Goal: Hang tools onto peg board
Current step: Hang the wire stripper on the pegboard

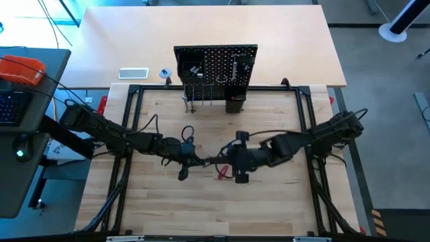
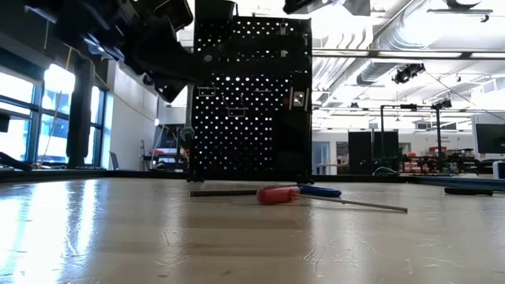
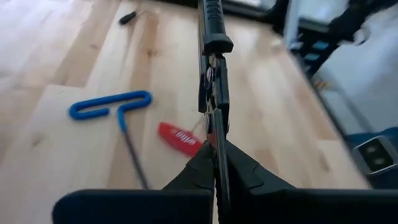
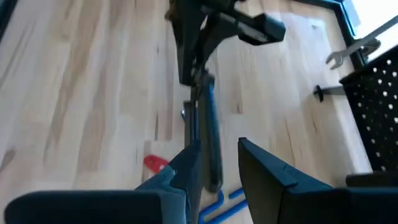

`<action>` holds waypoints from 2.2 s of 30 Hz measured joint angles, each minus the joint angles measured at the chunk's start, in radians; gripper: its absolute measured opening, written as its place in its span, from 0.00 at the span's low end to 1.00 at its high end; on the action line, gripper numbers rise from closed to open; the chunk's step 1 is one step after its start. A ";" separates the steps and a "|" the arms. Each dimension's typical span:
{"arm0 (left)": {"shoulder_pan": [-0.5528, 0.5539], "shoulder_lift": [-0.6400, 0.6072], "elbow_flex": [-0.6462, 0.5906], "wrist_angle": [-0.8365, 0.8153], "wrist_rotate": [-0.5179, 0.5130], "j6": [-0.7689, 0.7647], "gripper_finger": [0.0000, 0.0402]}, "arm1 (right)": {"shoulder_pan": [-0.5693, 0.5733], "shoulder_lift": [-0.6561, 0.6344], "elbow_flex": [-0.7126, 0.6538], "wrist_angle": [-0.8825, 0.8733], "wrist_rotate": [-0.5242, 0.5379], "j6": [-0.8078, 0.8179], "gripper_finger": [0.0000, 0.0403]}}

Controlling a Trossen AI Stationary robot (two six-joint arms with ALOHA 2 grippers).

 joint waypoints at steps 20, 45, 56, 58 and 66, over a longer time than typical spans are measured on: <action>-0.029 -0.009 0.163 -0.332 -0.126 0.102 0.00 | -0.080 0.079 0.000 0.091 -0.219 -0.051 0.23; -0.032 -0.009 0.165 -0.306 -0.115 0.118 0.00 | -0.112 0.166 0.000 0.073 -0.199 -0.063 0.22; -0.034 -0.010 0.167 -0.351 -0.121 0.109 0.00 | -0.125 0.169 0.000 0.080 -0.228 -0.074 0.14; -0.034 -0.010 0.166 -0.371 -0.113 0.107 0.00 | -0.124 0.167 0.000 0.072 -0.224 -0.076 0.25; -0.034 -0.009 0.165 -0.367 -0.112 0.107 0.00 | -0.126 0.164 0.000 0.052 -0.210 -0.053 0.51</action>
